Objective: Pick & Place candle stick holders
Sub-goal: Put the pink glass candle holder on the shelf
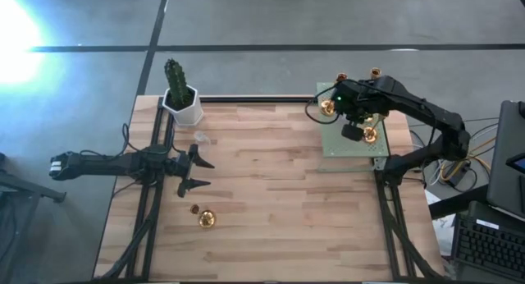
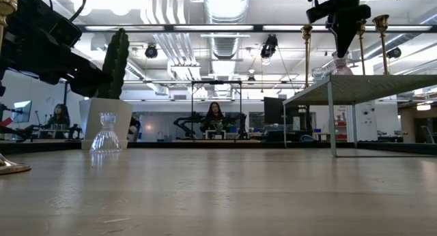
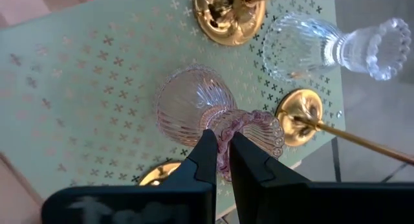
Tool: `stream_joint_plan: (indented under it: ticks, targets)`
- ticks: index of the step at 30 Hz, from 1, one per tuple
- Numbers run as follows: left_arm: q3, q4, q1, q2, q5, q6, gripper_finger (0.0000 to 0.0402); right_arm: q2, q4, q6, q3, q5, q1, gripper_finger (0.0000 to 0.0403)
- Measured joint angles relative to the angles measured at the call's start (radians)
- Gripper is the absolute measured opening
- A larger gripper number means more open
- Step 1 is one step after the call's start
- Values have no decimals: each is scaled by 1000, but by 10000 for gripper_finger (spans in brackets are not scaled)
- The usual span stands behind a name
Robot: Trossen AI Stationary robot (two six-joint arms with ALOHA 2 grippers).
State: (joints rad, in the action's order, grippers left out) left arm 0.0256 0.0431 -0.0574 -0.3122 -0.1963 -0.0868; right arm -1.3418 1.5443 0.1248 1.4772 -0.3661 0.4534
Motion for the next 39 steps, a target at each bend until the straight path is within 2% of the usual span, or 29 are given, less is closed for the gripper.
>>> stream_joint_plan:
  ticks: [9, 18, 39]
  targets:
    - [0, 0, 0, 0, 0, 0, 294, -23, -14, 26, -5, -40, 49, 13]
    - [0, 0, 0, 0, 0, 0, 294, -20, -74, 47, -6, -8, 63, 13]
    - [0, 0, 0, 0, 0, 0, 294, -20, -76, 28, -23, 23, 112, 13]
